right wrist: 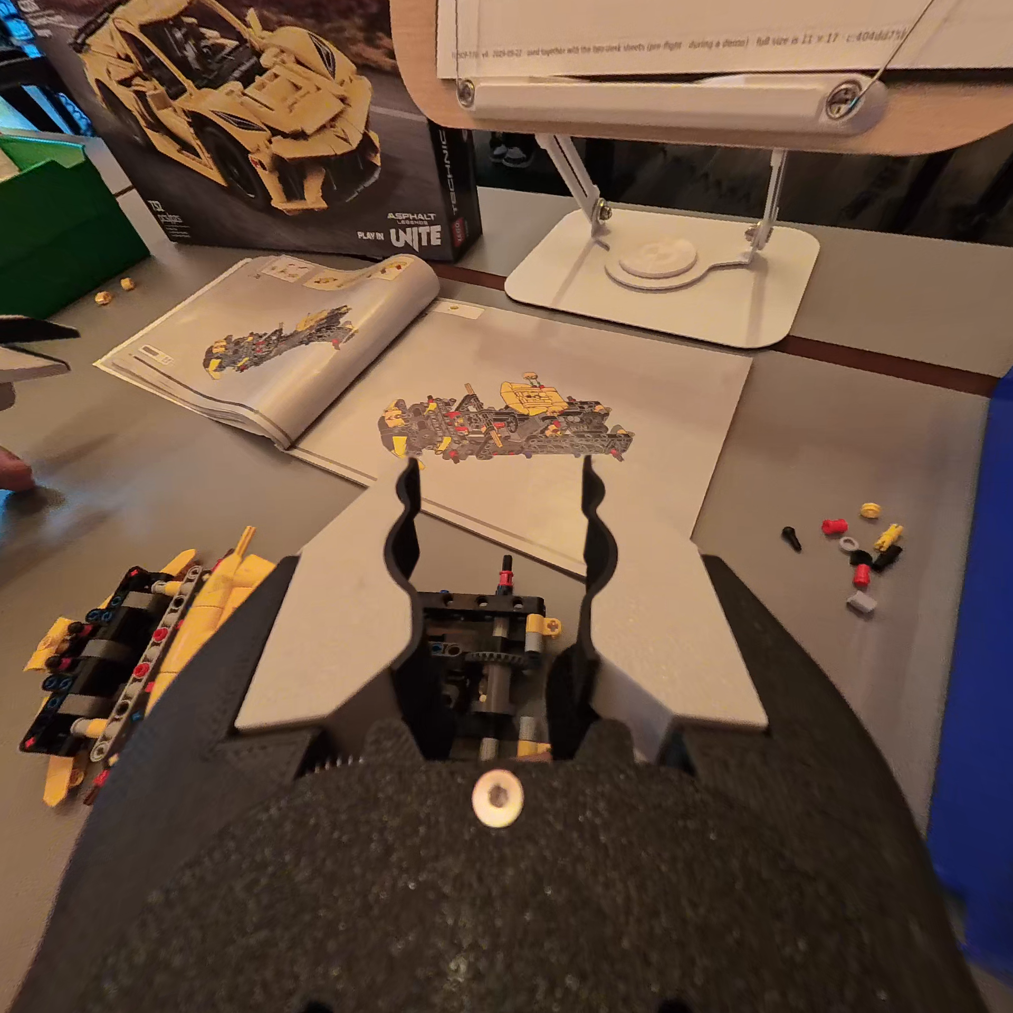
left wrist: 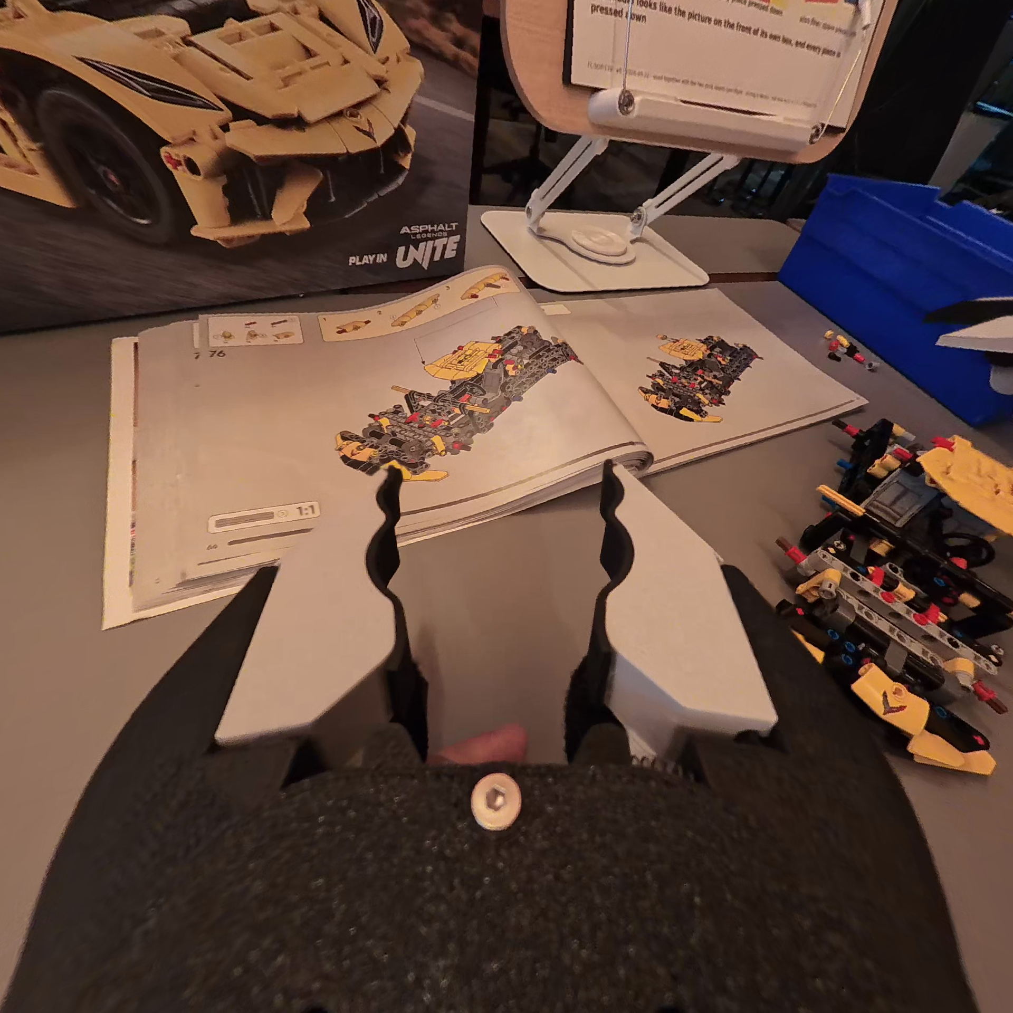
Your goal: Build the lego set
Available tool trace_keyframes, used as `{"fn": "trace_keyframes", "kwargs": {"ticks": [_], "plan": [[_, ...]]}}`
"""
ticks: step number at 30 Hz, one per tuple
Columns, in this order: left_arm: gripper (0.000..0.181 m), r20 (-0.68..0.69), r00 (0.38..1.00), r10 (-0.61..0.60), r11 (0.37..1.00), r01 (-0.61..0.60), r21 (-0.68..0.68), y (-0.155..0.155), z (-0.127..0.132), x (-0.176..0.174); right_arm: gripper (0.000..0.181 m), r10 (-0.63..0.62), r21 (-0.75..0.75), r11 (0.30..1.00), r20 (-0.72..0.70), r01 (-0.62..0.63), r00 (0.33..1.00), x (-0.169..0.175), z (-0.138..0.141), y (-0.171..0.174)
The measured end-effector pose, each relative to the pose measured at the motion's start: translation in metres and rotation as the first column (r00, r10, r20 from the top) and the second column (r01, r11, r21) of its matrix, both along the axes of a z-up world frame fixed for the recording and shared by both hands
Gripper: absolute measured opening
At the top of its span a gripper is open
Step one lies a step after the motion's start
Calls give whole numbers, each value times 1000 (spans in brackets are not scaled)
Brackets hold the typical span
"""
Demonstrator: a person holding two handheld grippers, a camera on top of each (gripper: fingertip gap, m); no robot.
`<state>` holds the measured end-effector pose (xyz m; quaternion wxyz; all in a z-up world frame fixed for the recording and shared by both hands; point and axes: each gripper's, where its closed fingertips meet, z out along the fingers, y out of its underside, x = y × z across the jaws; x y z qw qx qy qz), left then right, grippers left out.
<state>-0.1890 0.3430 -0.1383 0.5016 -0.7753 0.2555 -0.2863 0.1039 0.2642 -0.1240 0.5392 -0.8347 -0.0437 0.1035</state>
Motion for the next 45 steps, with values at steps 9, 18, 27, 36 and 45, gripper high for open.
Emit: {"fn": "trace_keyframes", "kwargs": {"ticks": [9,18,27,36,45], "plan": [[74,11,1000,3,1000,-3,16,3,5,2,55,-14,-16,1000,9,14,1000,2,-4,1],[70,15,1000,-9,998,10,-59,0,-1,1,52,-10,-24,1000,14,10,1000,2,-5,0],[70,-7,1000,-20,998,20,-67,-5,-6,2,51,-34,-43,998,0,34,999,10,-8,0],[60,-97,991,87,973,-105,-205,28,-23,-69,51,-8,-66,998,6,8,1000,2,-15,1],[60,-324,830,453,744,-553,-376,172,-43,-156,51,27,-47,999,-20,-27,999,-9,-9,1]]}}
